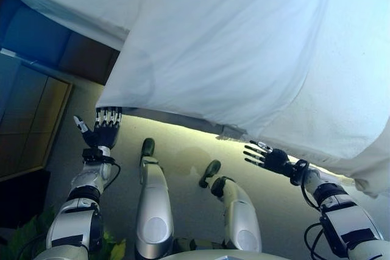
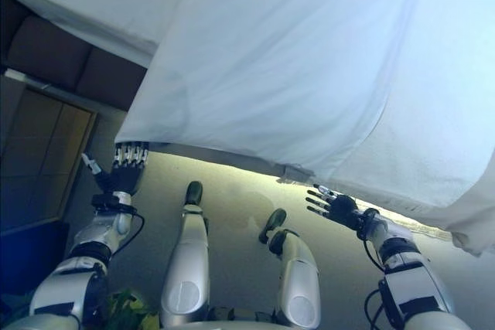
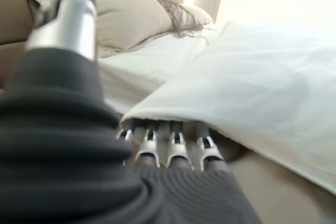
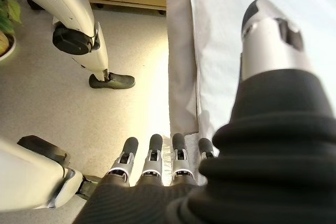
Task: Make the bed neatly
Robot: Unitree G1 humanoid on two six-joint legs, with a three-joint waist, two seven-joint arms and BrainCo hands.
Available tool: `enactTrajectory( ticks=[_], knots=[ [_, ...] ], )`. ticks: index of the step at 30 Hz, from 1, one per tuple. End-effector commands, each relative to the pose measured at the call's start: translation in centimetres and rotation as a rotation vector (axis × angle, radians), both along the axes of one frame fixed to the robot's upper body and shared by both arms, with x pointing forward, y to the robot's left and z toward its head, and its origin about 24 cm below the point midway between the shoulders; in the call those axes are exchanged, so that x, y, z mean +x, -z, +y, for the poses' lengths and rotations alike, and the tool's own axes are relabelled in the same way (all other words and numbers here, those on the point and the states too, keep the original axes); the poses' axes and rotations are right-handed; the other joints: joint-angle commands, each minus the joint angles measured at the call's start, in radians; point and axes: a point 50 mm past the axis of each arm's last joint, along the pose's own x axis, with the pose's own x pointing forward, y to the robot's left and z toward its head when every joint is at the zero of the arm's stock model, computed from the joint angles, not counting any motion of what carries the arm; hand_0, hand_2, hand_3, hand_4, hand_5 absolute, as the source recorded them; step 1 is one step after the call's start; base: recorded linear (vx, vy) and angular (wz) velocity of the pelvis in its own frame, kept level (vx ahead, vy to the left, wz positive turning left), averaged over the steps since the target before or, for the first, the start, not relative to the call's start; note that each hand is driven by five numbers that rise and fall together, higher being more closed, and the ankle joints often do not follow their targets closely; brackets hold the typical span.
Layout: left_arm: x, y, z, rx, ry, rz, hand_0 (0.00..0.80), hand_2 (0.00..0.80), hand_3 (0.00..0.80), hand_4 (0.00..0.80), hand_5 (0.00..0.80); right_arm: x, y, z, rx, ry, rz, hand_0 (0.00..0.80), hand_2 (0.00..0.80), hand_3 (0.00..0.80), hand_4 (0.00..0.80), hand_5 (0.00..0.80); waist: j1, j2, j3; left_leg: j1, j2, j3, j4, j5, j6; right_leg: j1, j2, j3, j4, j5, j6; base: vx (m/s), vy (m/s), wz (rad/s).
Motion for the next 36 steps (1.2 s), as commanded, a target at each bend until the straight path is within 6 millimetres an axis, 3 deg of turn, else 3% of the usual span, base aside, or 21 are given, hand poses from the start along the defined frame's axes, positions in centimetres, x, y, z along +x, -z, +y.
enactTrajectory(
  ticks=[1,14,23,27,30,36],
  knots=[
    [-7.1,0.5,10.1,0.108,-0.405,0.143,0.000,0.000,0.000,0.000,0.000,-0.9,0.9,-0.1,0.064,0.067,0.005,0.000,0.000,0.000,0.000,0.000,0.082,-0.053,-0.005,-0.061,-0.069,-0.002,0.051,-0.056,0.114,0.015,-0.083,0.059,-0.060,0.063,0.091,-0.008,-0.004,0.04],
    [-6.2,4.0,6.4,0.255,-0.127,0.478,0.000,0.000,0.000,0.000,0.000,0.6,-0.6,0.2,0.063,0.079,-0.063,0.000,0.000,0.000,0.000,0.000,0.068,-0.068,0.020,-0.103,-0.051,0.001,0.102,-0.059,0.118,-0.016,-0.075,0.049,-0.015,0.060,0.087,-0.016,-0.022,0.05],
    [-8.8,6.7,5.2,0.256,-0.063,0.551,0.000,0.000,0.000,0.000,0.000,0.1,0.0,1.2,0.121,0.080,-0.078,0.000,0.000,0.000,0.000,0.000,0.072,-0.084,0.011,-0.062,-0.034,0.002,0.092,-0.066,0.119,0.021,-0.069,0.048,-0.024,0.070,0.095,0.043,-0.114,-0.02],
    [-10.5,7.8,5.1,0.262,-0.074,0.587,0.000,0.000,0.000,0.000,0.000,-0.5,0.8,1.7,0.121,0.105,-0.079,0.000,0.000,0.000,0.000,0.000,0.064,-0.080,-0.012,-0.011,-0.029,0.012,0.055,-0.061,0.111,0.066,-0.064,0.052,-0.069,0.079,0.100,0.073,-0.141,-0.02],
    [-11.5,8.6,4.9,0.272,-0.075,0.637,0.000,0.000,0.000,0.000,0.000,-1.1,1.4,2.0,0.098,0.121,-0.071,0.000,0.000,0.000,0.000,0.000,0.051,-0.071,-0.035,0.031,-0.033,0.028,-0.002,-0.019,0.108,0.103,-0.063,0.051,-0.137,0.116,0.095,-0.019,-0.095,-0.05],
    [-13.1,10.3,3.7,0.311,-0.056,0.742,0.000,0.000,0.000,0.000,0.000,-4.8,4.3,1.7,0.076,0.153,0.029,0.000,0.000,0.000,0.000,0.000,0.012,-0.038,-0.129,0.176,-0.037,0.072,-0.147,0.020,0.092,0.228,-0.042,0.072,-0.282,0.144,0.104,0.119,-0.074,-0.12]
  ],
)
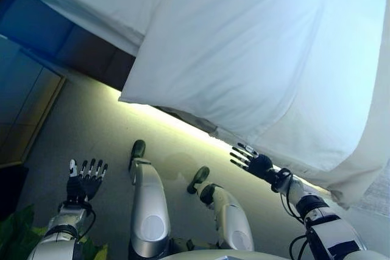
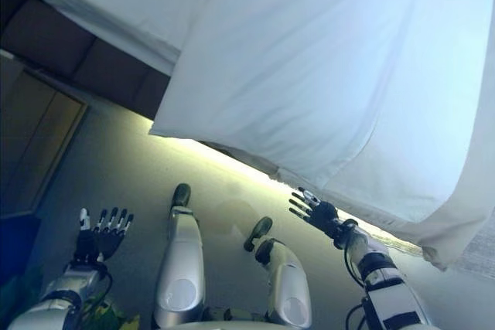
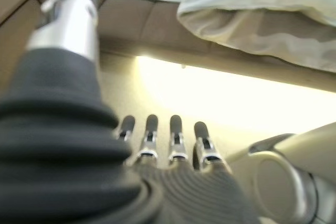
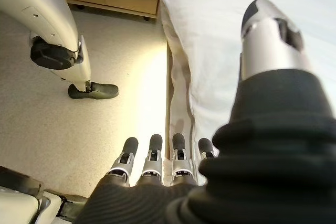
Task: Make the bed neatly
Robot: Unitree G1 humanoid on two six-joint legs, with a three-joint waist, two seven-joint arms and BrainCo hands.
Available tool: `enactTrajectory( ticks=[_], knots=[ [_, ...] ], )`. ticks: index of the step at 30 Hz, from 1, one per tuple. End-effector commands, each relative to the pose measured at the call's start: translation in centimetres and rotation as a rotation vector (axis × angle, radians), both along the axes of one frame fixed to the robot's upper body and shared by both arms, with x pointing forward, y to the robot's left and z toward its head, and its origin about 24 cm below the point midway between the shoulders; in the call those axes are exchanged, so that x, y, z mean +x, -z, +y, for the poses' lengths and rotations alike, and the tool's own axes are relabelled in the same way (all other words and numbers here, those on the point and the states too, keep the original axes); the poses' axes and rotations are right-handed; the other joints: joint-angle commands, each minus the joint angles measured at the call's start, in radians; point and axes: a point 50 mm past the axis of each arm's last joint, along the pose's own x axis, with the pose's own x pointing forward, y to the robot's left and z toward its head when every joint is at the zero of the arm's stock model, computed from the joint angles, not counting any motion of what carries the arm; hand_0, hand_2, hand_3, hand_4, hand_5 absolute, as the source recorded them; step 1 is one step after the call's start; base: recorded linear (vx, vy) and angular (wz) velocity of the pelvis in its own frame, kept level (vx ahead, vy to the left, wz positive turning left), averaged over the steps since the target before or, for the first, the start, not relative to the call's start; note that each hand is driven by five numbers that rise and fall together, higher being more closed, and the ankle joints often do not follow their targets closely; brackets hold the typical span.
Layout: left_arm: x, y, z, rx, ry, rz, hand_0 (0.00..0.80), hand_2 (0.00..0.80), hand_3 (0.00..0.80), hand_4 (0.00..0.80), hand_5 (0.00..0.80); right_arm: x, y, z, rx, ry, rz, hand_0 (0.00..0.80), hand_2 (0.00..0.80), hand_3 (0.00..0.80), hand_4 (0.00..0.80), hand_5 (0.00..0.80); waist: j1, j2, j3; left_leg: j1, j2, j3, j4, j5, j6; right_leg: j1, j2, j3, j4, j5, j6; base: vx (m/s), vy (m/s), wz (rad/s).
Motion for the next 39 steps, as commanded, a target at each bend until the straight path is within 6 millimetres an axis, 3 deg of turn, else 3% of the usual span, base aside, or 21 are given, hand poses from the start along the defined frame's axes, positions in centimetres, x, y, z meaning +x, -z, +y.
enactTrajectory(
  ticks=[1,14,21,25,30,39],
  knots=[
    [-2.0,1.9,-1.2,0.021,0.004,0.097,0.000,0.000,0.000,0.000,0.000,-2.5,1.0,-2.5,-0.054,0.062,0.028,0.000,0.000,0.000,0.000,0.000,-0.037,0.055,-0.117,0.047,-0.045,0.015,-0.085,0.017,0.054,0.078,-0.061,0.054,-0.114,0.067,0.076,0.145,-0.045,-0.08],
    [-5.1,4.7,-4.2,0.006,0.053,0.249,0.000,0.000,0.000,0.000,0.000,-11.3,6.1,-3.1,-0.127,0.140,0.290,0.000,0.000,0.000,0.000,0.000,-0.107,0.171,-0.322,0.315,-0.067,0.082,-0.370,0.116,0.039,0.291,-0.052,0.060,-0.313,0.113,0.072,0.145,0.002,-0.09],
    [-7.5,6.5,-5.4,0.030,0.037,0.422,0.000,0.000,0.000,0.000,0.000,-12.9,7.4,-2.8,-0.102,0.395,0.365,0.000,0.000,0.000,0.000,0.000,-0.132,0.198,-0.388,0.363,-0.080,0.101,-0.381,0.102,0.046,0.349,-0.050,0.055,-0.374,0.145,0.069,0.045,-0.026,-0.03],
    [-8.7,7.0,-5.5,0.127,0.072,0.532,0.000,0.000,0.000,0.000,0.000,-14.5,8.2,-3.0,-0.100,0.530,0.471,0.000,0.000,0.000,0.000,0.000,-0.146,0.208,-0.409,0.393,-0.086,0.118,-0.381,0.088,0.052,0.363,-0.049,0.064,-0.386,0.149,0.067,0.030,-0.002,-0.08],
    [-8.9,7.1,-5.6,0.191,0.092,0.563,0.000,0.000,0.000,0.000,0.000,-16.3,8.7,-3.5,-0.191,0.523,0.577,0.000,0.000,0.000,0.000,0.000,-0.147,0.219,-0.422,0.427,-0.084,0.129,-0.381,0.075,0.055,0.388,-0.046,0.068,-0.386,0.143,0.061,0.048,-0.007,-0.06],
    [-9.6,7.5,-6.1,0.253,0.214,0.668,0.000,0.000,0.000,0.000,0.000,-17.0,9.0,-2.9,-0.212,0.440,0.589,0.000,0.000,0.000,0.000,0.000,-0.160,0.223,-0.434,0.463,-0.081,0.135,-0.381,0.065,0.061,0.414,-0.040,0.079,-0.386,0.139,0.055,0.042,-0.033,-0.04]
  ],
)
